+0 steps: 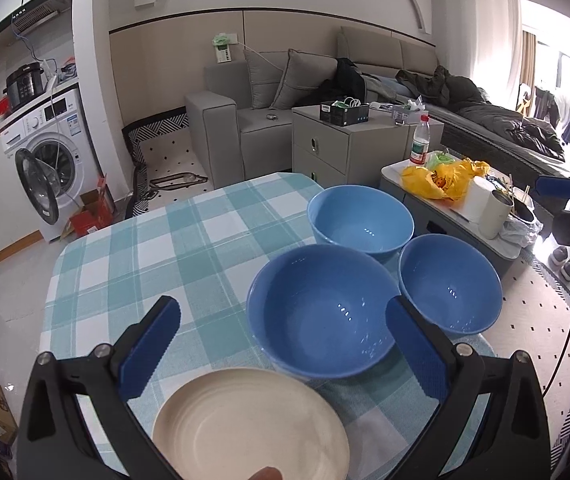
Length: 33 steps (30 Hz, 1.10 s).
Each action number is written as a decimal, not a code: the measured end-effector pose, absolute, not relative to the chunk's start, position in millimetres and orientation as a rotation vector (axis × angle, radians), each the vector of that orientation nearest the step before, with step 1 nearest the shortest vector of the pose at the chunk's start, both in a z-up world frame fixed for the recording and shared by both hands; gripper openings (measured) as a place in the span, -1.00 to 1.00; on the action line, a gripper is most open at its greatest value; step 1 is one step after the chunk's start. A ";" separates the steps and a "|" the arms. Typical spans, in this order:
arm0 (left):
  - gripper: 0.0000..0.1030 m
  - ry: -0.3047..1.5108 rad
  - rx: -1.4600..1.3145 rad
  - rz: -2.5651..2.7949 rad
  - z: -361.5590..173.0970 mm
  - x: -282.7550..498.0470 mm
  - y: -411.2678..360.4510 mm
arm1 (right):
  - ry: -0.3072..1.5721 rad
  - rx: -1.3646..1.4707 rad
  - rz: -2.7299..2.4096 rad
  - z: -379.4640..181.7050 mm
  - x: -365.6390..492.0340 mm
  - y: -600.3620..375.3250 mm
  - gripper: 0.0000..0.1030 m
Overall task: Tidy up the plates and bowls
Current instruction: 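Move the left gripper away from the plates toward the blue bowls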
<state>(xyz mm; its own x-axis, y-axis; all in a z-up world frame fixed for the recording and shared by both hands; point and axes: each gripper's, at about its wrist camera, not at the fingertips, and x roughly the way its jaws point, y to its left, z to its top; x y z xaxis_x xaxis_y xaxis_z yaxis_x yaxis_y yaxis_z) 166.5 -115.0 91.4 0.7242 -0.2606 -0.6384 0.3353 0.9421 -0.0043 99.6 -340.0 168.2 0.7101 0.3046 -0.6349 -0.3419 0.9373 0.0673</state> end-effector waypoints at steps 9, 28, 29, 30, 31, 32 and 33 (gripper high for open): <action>1.00 0.697 0.124 -0.347 92.9 194.4 -133.0 | 0.684 -0.003 0.310 177.5 112.1 -363.2 0.99; 1.00 0.746 0.145 -0.390 83.9 261.1 -174.4 | 0.766 0.135 0.177 153.8 168.0 -423.7 0.98; 1.00 0.749 0.148 -0.393 82.2 263.9 -175.8 | 0.770 0.142 0.174 151.5 170.6 -425.9 0.98; 1.00 0.752 0.150 -0.395 80.3 266.1 -176.3 | 0.775 0.146 0.168 148.7 173.7 -427.6 0.98; 1.00 0.756 0.150 -0.396 79.0 268.6 -177.1 | 0.778 0.148 0.162 147.4 176.7 -429.2 0.98; 1.00 0.759 0.147 -0.398 77.4 271.5 -177.4 | 0.780 0.148 0.153 145.2 179.5 -429.5 0.98; 1.00 0.760 0.141 -0.401 76.1 274.6 -177.5 | 0.783 0.147 0.146 143.0 182.3 -429.9 0.98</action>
<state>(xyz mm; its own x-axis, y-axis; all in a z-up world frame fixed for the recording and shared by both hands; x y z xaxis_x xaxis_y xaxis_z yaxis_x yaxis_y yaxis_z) 274.6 -177.5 76.1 0.6539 -0.3018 -0.6938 0.4023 0.9153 -0.0190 182.3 -429.9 143.0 0.6996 0.1846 -0.6903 -0.0757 0.9798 0.1852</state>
